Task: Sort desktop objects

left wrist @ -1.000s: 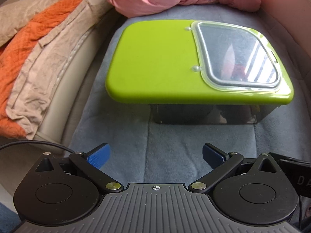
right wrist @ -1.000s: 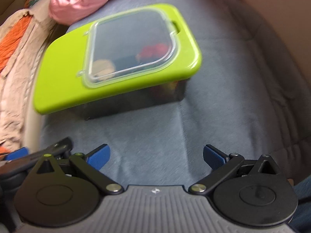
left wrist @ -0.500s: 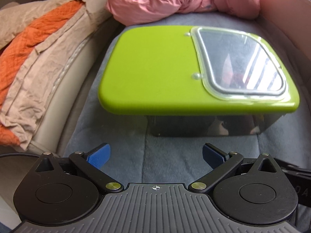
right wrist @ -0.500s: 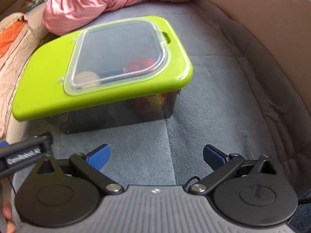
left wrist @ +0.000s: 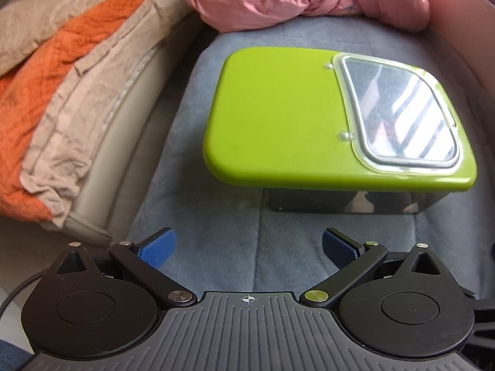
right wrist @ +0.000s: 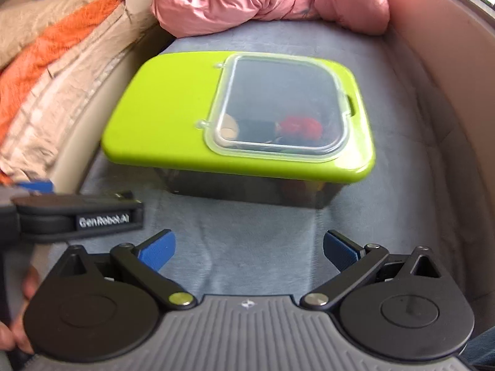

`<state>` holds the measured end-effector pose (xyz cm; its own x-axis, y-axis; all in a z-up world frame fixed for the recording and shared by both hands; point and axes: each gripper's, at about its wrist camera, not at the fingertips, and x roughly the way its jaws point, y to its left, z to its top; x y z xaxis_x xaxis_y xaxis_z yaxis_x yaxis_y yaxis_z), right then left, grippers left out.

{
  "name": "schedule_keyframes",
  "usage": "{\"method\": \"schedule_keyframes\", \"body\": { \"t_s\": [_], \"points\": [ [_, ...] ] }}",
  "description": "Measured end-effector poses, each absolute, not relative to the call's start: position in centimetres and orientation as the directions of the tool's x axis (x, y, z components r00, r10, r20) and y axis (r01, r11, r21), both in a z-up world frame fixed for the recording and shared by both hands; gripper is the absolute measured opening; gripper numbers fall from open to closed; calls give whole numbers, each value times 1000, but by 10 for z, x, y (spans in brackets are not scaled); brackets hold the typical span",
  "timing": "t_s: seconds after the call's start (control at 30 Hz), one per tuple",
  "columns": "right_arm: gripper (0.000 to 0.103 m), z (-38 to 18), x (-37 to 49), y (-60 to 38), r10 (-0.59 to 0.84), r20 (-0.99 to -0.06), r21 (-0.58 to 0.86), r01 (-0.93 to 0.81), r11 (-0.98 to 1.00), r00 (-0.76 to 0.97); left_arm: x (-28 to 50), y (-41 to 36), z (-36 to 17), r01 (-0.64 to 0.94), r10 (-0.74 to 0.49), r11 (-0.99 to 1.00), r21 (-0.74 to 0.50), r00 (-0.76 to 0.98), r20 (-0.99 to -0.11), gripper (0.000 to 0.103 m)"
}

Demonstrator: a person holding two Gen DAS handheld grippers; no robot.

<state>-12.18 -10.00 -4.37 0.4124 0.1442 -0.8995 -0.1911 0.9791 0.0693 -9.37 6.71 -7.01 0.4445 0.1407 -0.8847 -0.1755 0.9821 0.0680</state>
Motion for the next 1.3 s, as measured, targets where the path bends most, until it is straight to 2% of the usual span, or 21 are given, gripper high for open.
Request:
{"method": "schedule_keyframes", "body": {
  "t_s": [0.27, 0.77, 1.3],
  "points": [
    [103, -59, -118, -111, 129, -919, 94, -108, 990, 373, -98, 52, -93, -147, 133, 986, 85, 355, -926, 103],
    [103, -62, -119, -112, 114, -918, 82, -101, 992, 381, -97, 59, -87, -165, 198, 976, 142, 397, -896, 103],
    [103, -60, -117, -117, 106, -911, 78, -84, 993, 398, -93, 59, -83, -157, 198, 977, 143, 432, -880, 103]
  ]
}}
